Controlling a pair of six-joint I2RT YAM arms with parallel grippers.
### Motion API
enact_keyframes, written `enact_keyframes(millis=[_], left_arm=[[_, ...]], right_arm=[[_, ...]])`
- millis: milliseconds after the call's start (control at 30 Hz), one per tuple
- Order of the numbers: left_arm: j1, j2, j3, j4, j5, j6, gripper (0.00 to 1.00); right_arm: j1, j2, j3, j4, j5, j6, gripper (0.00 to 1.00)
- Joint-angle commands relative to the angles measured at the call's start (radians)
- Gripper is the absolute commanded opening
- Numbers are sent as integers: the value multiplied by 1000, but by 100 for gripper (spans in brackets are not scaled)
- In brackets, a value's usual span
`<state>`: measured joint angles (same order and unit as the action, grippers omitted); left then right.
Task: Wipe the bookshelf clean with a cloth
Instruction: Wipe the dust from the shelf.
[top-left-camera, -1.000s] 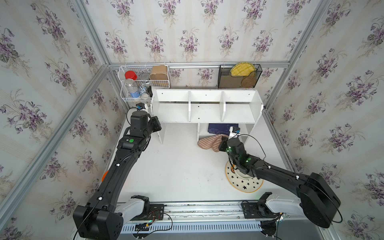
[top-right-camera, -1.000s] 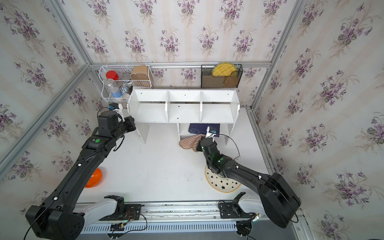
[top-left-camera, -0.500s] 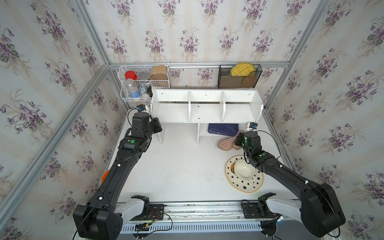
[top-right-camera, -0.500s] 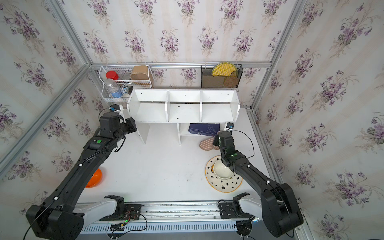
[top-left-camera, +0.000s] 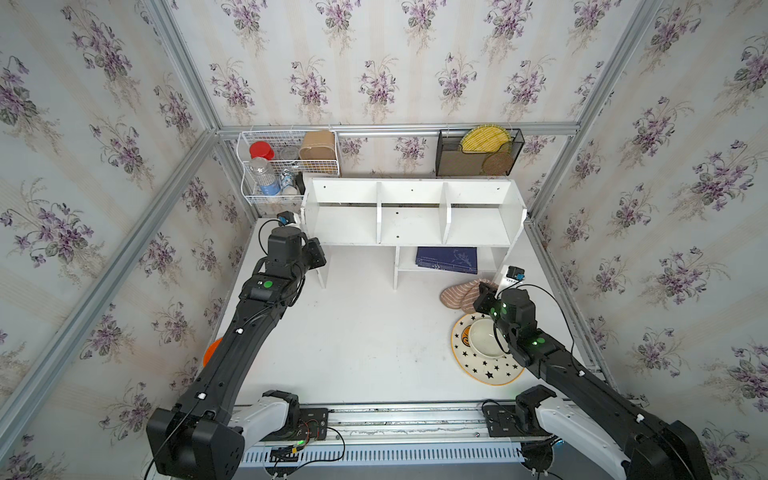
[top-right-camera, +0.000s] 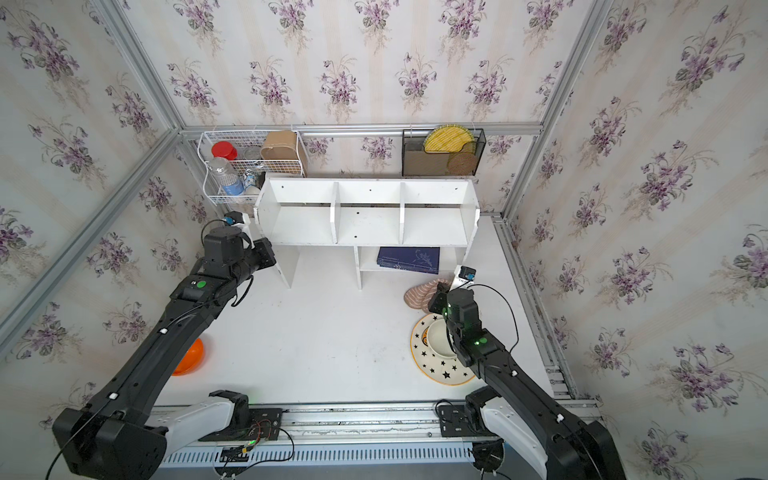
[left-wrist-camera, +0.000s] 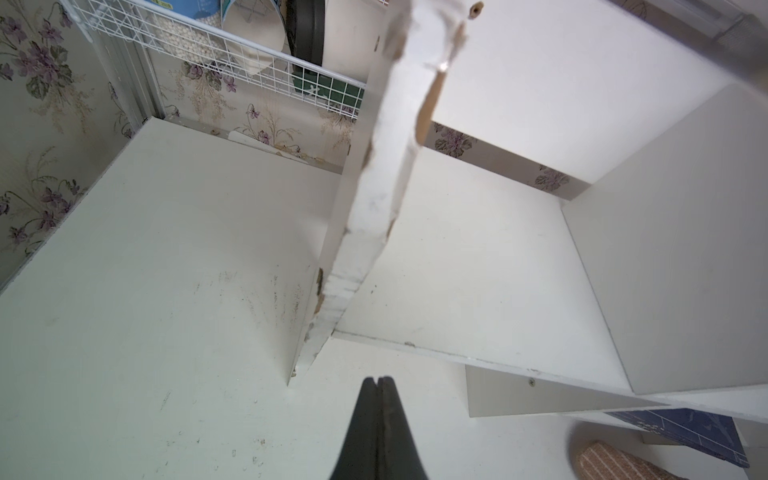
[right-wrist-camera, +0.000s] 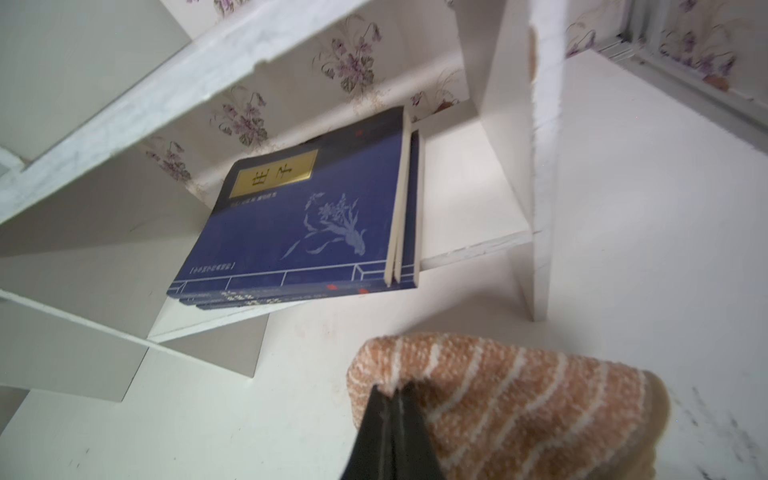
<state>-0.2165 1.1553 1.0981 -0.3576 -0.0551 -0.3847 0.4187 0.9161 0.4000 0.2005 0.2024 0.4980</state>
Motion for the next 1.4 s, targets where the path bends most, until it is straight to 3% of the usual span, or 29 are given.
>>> enact_keyframes(millis=[0,400,767,1033,1100,1233,1367], left_arm=[[0,6,-1,35,-15,17,0],[0,-7,-19,52,-26,28,0],[0,-24,-48,74,-49,39,0],[-2,-44,-54,81,-42,38,0],[-5,-44,-57,82,-42,37,0],[-10,-34,-56,83,-35,32,0],[-12,-27,-55,83,-32,32,0]], right_arm=[[3,50,29,103,-77,-9,0],[-9,269,149,189,-26,-75,0],[-70,330,216,176,-55,-124,0],[-67,278,170,147,-106,-98,0],[-46,260,165,138,-121,-72,0],[103,253,177,151,-38,-68,0],[246,341,239,191,-19,-46,0]])
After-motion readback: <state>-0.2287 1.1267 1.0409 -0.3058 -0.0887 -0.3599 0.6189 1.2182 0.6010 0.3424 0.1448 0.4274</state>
